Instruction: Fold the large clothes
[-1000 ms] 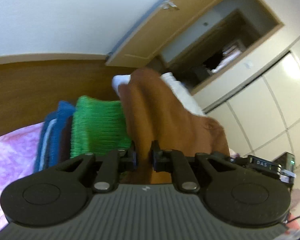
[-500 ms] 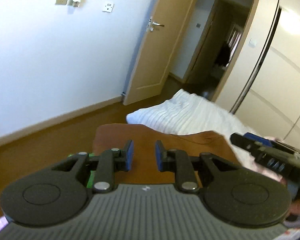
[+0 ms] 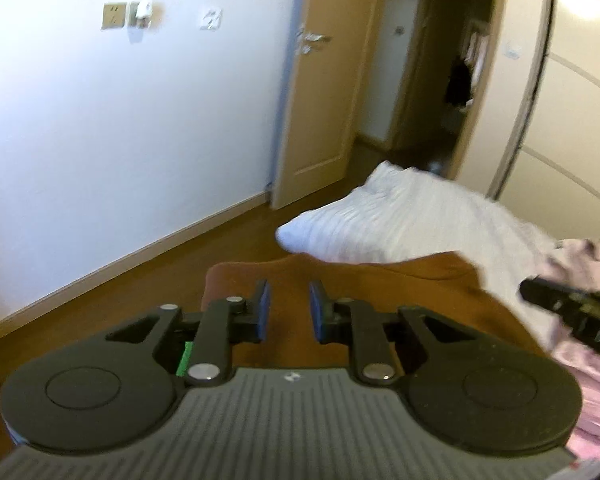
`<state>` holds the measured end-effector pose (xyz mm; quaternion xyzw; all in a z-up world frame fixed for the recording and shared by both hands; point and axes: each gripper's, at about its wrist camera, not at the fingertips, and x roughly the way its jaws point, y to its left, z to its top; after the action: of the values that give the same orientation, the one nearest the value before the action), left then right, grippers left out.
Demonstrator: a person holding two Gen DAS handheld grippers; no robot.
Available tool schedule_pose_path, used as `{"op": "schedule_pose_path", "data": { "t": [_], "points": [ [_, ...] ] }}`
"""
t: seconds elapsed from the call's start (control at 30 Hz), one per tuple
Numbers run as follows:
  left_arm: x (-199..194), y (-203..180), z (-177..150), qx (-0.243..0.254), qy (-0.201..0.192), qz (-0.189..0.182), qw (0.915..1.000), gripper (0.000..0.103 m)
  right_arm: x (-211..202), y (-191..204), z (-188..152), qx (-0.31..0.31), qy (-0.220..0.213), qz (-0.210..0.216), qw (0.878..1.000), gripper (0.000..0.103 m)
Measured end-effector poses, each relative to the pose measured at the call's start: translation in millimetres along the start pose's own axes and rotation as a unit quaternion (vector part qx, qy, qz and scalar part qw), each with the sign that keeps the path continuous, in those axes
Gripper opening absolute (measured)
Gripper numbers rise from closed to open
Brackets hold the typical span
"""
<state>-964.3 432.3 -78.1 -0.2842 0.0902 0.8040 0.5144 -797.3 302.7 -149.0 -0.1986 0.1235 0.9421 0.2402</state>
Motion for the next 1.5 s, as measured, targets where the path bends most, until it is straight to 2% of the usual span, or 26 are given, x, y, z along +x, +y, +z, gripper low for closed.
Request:
{"op": "schedule_pose_path", "data": {
  "t": [0.07, 0.17, 0.27, 0.3, 0.47, 0.57, 0.6, 0.63, 0.7, 0.77, 1.0, 1.07, 1.1, 1.17, 1.3, 1.5],
  "points": [
    [-31, -8, -12, 0.013, -0.008, -0.014, 0.9998, 0.017, -32, 5, -9, -0.006, -0.008, 0.013, 1.000, 0.010],
    [-52, -26, -35, 0.034, -0.004, -0.023, 0.9991, 0.017, -56, 23, -30, -0.031, -0.008, 0.025, 0.999, 0.010],
    [-39, -37, -59, 0.048, 0.032, -0.007, 0.9983, 0.018, -36, 40, -51, -0.071, 0.029, -0.001, 0.997, 0.010],
    [-30, -38, -64, 0.045, 0.030, 0.001, 0.9985, 0.019, -29, 42, -54, -0.076, 0.033, -0.006, 0.997, 0.010],
    [-30, -39, -58, 0.029, 0.046, 0.025, 0.9982, 0.018, -6, 44, -47, -0.098, 0.053, -0.016, 0.994, 0.010],
    [-59, -41, -49, 0.019, 0.044, 0.027, 0.9985, 0.020, -31, 46, -37, -0.081, 0.049, -0.016, 0.995, 0.015],
    [-74, -43, -48, 0.022, 0.039, 0.031, 0.9985, 0.025, -47, 47, -34, -0.070, 0.041, -0.014, 0.997, 0.026],
    [-90, -42, -49, 0.023, 0.039, 0.034, 0.9984, 0.033, -61, 46, -33, -0.061, 0.037, -0.009, 0.997, 0.048],
    [-118, -45, -50, 0.019, 0.043, 0.037, 0.9982, 0.038, -95, 48, -34, -0.039, 0.036, 0.000, 0.999, 0.068],
    [-146, -49, -58, 0.012, 0.048, 0.042, 0.9979, 0.040, -130, 53, -39, -0.029, 0.031, 0.018, 0.999, 0.069],
    [-250, -68, -105, 0.008, 0.080, 0.050, 0.9956, 0.050, -236, 65, -57, -0.004, 0.074, 0.048, 0.996, 0.069],
    [-275, -77, -116, 0.007, 0.082, 0.052, 0.9952, 0.055, -263, 70, -61, -0.005, 0.091, 0.048, 0.995, 0.070],
    [-290, -82, -122, 0.008, 0.082, 0.053, 0.9952, 0.061, -276, 71, -64, -0.003, 0.097, 0.048, 0.994, 0.070],
    [-317, -90, -133, 0.007, 0.080, 0.052, 0.9954, 0.065, -300, 74, -71, 0.000, 0.110, 0.045, 0.993, 0.070],
    [-354, -103, -152, 0.004, 0.083, 0.046, 0.9954, 0.066, -341, 76, -87, 0.008, 0.124, 0.046, 0.991, 0.070],
    [-388, -118, -178, 0.004, 0.088, 0.049, 0.9949, 0.067, -375, 79, -102, -0.001, 0.133, 0.047, 0.990, 0.070]
  ]
}}
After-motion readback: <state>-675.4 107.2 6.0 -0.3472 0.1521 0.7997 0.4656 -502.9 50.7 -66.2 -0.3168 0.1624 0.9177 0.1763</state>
